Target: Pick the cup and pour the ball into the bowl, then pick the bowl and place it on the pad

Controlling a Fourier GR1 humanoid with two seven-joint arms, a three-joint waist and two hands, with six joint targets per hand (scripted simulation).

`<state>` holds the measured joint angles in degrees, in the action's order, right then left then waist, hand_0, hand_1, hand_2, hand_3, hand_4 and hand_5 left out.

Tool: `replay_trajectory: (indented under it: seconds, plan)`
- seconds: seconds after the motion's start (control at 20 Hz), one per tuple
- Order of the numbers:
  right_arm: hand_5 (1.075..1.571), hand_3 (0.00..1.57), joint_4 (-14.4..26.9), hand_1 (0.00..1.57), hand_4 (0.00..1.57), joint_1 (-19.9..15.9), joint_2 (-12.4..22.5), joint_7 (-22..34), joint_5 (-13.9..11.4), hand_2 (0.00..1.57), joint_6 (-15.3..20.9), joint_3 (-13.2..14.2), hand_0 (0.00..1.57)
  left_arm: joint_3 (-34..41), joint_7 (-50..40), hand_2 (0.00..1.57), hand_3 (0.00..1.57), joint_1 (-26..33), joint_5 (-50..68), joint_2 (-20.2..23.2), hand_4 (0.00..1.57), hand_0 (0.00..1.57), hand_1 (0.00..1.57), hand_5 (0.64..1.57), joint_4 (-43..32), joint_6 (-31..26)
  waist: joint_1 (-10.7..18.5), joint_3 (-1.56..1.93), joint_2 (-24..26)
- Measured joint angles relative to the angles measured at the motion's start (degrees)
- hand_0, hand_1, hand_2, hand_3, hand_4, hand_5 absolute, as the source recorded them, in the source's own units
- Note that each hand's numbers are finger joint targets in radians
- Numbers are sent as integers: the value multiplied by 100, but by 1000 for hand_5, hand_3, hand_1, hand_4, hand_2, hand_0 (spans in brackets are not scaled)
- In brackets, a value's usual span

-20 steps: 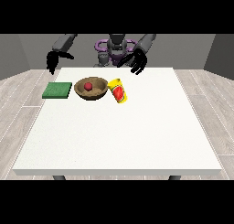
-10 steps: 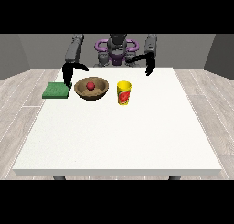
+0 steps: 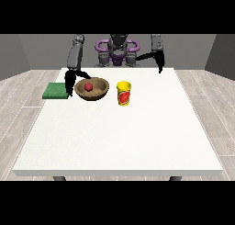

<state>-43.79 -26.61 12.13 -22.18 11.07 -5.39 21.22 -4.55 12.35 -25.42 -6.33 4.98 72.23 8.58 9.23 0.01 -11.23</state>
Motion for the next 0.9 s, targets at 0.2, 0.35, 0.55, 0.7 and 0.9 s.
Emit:
replay_trajectory:
  seconds: [0.2,0.35,0.55,0.7,0.9]
  plan:
    - [1563,0,512,0,93,-142,56,-358,-24,0,-40,-4,0,69,10,0,0,153,30,76,0,0,0,1566,207,-137,-4,1,-78]
    - [1562,0,848,0,126,-297,105,-579,4,0,-110,19,0,126,-42,0,0,154,58,115,0,0,0,1566,379,-218,0,3,-184]
    - [1547,0,1131,0,464,-485,70,-706,59,0,-61,35,0,239,-11,0,0,205,88,205,0,0,0,1566,466,-323,-4,-17,-229]
    - [1491,479,1212,1571,785,-443,59,-691,94,1571,353,163,1571,231,-84,0,0,118,117,241,339,0,0,1570,624,-395,94,-109,-248]
    - [1549,1514,1069,1571,936,-159,122,-1003,-334,1571,1137,-62,1571,165,-106,0,0,18,140,236,597,0,0,1544,771,-484,352,-205,-312]
